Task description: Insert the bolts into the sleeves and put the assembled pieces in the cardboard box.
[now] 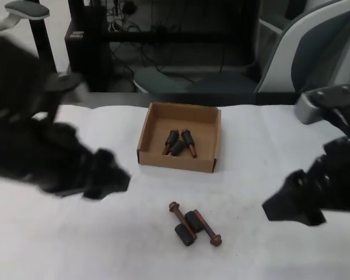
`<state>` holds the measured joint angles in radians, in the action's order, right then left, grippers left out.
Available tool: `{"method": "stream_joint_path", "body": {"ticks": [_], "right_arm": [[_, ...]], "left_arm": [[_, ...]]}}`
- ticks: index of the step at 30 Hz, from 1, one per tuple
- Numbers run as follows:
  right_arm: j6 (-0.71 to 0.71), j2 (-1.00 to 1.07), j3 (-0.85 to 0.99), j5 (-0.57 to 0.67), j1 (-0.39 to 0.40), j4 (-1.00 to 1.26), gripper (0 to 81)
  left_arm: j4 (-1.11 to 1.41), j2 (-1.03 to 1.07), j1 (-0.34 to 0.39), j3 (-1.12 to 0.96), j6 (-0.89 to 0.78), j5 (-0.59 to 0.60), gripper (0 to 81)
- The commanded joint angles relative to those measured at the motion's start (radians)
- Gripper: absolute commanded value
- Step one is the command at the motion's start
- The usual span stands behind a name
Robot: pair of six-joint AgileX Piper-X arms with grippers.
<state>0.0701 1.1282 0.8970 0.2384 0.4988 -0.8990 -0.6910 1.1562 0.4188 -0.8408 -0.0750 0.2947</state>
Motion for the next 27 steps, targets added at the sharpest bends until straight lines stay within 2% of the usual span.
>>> {"method": "stream_joint_path", "body": {"ticks": [1,5,9,13,19,22,27], "right_arm": [[0.029,-0.096,-0.055,0.01,-0.003,0.015,60.5],[0.051,-0.244,-0.149,0.015,-0.003,0.067,51.7],[0.114,-0.379,-0.237,0.015,-0.003,0.118,51.7],[0.137,-0.45,-0.274,0.015,-0.003,0.137,51.7],[0.161,-0.444,-0.274,0.02,-0.003,0.163,51.7],[0.164,-0.406,-0.274,0.069,-0.003,0.195,51.7],[0.179,-0.256,-0.259,0.124,-0.003,0.189,51.7]], "left_arm": [[0.034,-0.195,0.003,0.105,-0.008,0.008,58.1],[0.044,-0.378,0.003,0.182,-0.032,0.043,58.1],[0.044,-0.499,0.003,0.23,-0.084,0.096,58.1],[0.044,-0.555,0.003,0.268,-0.107,0.092,58.1],[0.059,-0.553,0.003,0.269,-0.128,0.091,58.1],[0.061,-0.553,0.003,0.269,-0.128,0.091,58.1],[0.061,-0.553,0.003,0.269,-0.128,0.091,58.1]]}}
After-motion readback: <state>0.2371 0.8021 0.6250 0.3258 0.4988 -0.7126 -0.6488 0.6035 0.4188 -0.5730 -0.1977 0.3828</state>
